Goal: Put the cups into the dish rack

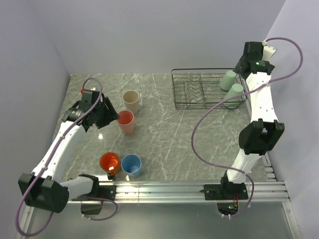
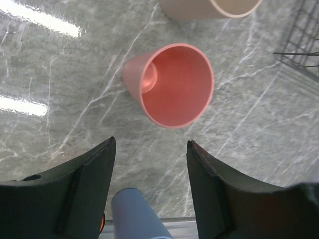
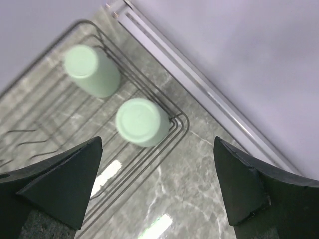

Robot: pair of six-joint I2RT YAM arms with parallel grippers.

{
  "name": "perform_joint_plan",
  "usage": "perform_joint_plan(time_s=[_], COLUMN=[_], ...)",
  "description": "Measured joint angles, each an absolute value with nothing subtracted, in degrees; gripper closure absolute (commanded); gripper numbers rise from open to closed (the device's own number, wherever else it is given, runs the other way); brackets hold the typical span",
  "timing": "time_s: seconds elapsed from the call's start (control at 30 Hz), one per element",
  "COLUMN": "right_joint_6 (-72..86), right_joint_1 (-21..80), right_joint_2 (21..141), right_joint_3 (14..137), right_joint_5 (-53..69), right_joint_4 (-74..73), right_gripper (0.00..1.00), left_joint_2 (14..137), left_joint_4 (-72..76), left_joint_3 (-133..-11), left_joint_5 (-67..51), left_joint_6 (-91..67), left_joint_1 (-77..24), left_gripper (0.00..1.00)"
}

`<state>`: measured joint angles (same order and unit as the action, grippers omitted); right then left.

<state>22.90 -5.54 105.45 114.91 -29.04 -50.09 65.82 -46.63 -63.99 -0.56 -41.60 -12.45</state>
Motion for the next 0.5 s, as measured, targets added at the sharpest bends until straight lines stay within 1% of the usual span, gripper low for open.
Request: perform_joint_plan(time_s=[0.13, 0.2, 0.37, 0.47, 0.5], right_joint_6=[24.36, 25.08, 26.72, 27.27, 27.27], right_joint_1=[-4.01, -1.61, 9.67, 12.08, 11.9], right_joint_2=[100.25, 96.68, 85.78, 79.94, 78.19], right_joint_3=[114.74, 112.6, 100.47, 92.92, 90.7], right_joint_5=[-27.11, -25.91, -21.61, -18.76, -18.41], right_joint_4=[-52.49, -52.86, -52.93, -53.06, -53.19], right_gripper=[0.01, 0.01, 0.0, 0.0, 0.0], left_joint_2=[68.9, 69.8, 72.18, 74.41, 75.16], left_joint_4=[-46.26, -45.21, -42.17, -40.21, -39.42], left_joint_3=[-63.79, -63.07, -61.19, -60.9, -60.82], left_joint_5=[-0.1, -0.08, -0.16, -0.14, -0.14], left_joint_6=[-40.86, -40.47, -39.75, -39.64, -39.64], left_joint_1=[-12.43, -12.38, -12.4, -12.4, -12.38], left_gripper=[0.37, 0.37, 0.37, 0.38, 0.4])
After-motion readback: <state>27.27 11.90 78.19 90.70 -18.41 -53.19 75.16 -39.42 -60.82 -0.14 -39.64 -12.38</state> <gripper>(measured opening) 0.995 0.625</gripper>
